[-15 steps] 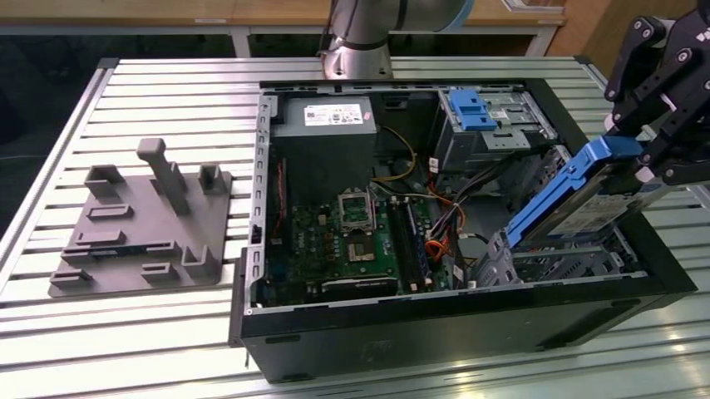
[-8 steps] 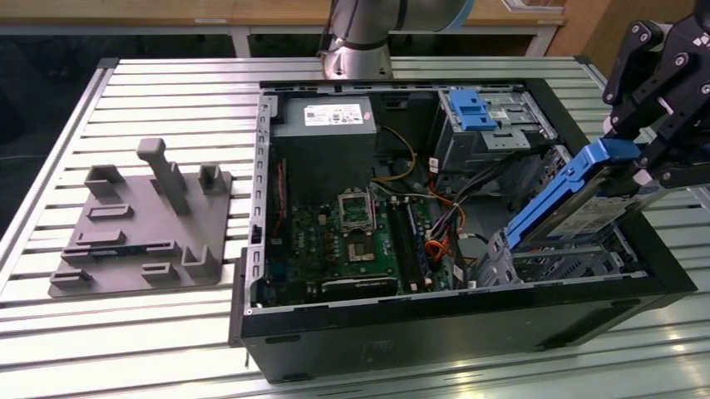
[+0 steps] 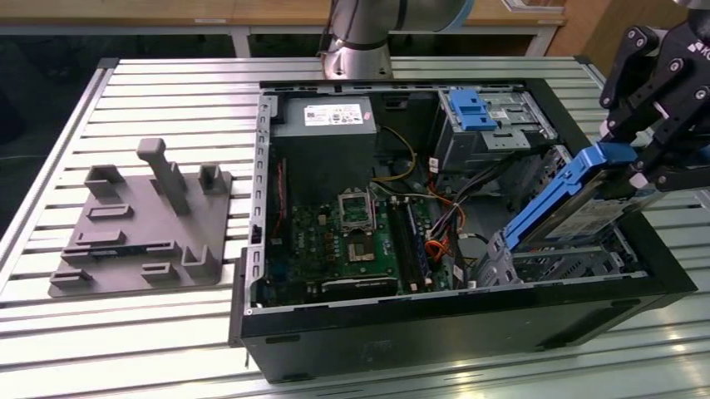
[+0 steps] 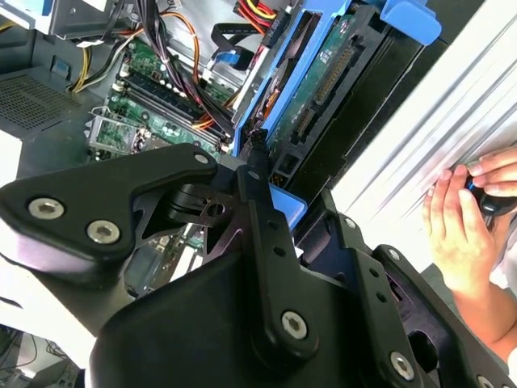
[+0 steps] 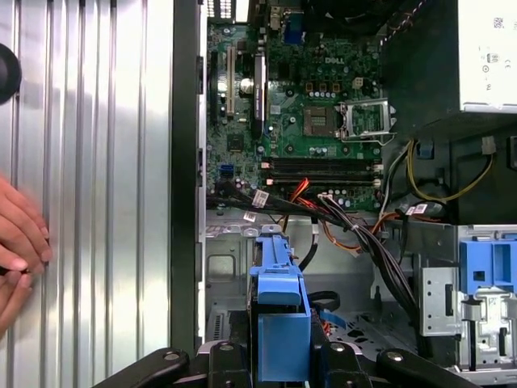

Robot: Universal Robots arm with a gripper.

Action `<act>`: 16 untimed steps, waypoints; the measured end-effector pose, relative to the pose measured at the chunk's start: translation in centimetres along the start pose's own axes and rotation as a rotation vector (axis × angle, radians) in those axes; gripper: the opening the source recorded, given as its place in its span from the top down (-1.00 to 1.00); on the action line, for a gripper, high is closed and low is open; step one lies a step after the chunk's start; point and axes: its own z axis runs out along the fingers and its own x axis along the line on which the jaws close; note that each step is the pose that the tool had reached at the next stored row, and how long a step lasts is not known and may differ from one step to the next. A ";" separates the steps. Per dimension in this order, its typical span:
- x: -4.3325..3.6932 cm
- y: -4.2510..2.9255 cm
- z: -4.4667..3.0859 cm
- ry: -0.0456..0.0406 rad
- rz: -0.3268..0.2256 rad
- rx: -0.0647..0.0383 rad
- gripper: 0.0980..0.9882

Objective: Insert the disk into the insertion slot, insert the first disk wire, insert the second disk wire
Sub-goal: 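Insert the disk into the insertion slot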

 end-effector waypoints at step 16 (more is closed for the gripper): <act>0.10 -0.06 1.56 0.0003 0.000 0.000 0.41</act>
